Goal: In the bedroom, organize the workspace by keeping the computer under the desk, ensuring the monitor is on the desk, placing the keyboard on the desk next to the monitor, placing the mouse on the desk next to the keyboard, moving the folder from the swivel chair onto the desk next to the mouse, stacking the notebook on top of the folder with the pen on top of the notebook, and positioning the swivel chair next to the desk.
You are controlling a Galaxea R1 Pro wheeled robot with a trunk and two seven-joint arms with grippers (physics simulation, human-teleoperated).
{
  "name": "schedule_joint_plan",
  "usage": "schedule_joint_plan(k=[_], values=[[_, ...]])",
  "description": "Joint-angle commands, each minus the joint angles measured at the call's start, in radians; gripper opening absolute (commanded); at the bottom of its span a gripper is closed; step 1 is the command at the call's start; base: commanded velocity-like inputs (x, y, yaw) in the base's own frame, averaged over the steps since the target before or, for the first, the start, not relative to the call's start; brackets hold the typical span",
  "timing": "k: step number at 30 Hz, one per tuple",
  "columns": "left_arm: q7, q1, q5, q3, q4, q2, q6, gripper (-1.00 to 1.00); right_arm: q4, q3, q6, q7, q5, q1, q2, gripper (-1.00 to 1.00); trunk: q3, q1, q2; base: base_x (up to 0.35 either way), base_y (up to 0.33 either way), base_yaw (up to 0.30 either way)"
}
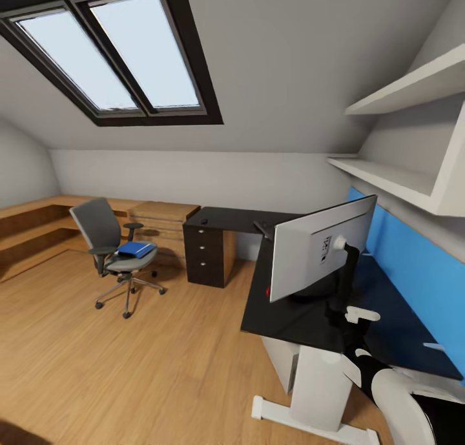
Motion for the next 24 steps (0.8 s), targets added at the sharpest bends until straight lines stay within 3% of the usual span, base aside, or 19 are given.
schedule_joint_plan(k=[1, 7, 15, 24], values=[[0.003, 0.000, 0.009, -0.003, 0.000, 0.001, -0.003, 1.00, 0.001, -0.002, -0.001, 0.001, -0.006, -0.001, 0.000, 1.00, -0.001, 0.000, -0.001, -0.229, 0.258, 0.000], [0.003, 0.000, 0.009, -0.003, 0.001, 0.000, -0.003, 1.00, -0.002, -0.005, 0.042, 0.000, -0.009, -0.002, 0.000, 1.00, -0.001, 0.000, -0.001, -0.191, 0.257, 0.000], [0.003, 0.000, 0.010, -0.004, 0.004, 0.000, -0.003, 1.00, -0.089, -0.011, 0.226, 0.000, -0.014, -0.002, -0.001, 1.00, -0.001, 0.000, -0.001, -0.102, 0.232, 0.000], [0.003, 0.000, 0.009, -0.006, 0.005, -0.002, -0.003, 1.00, -0.254, -0.023, 0.466, -0.003, -0.014, -0.003, 0.002, 1.00, -0.001, 0.000, -0.001, -0.019, 0.052, 0.000]])
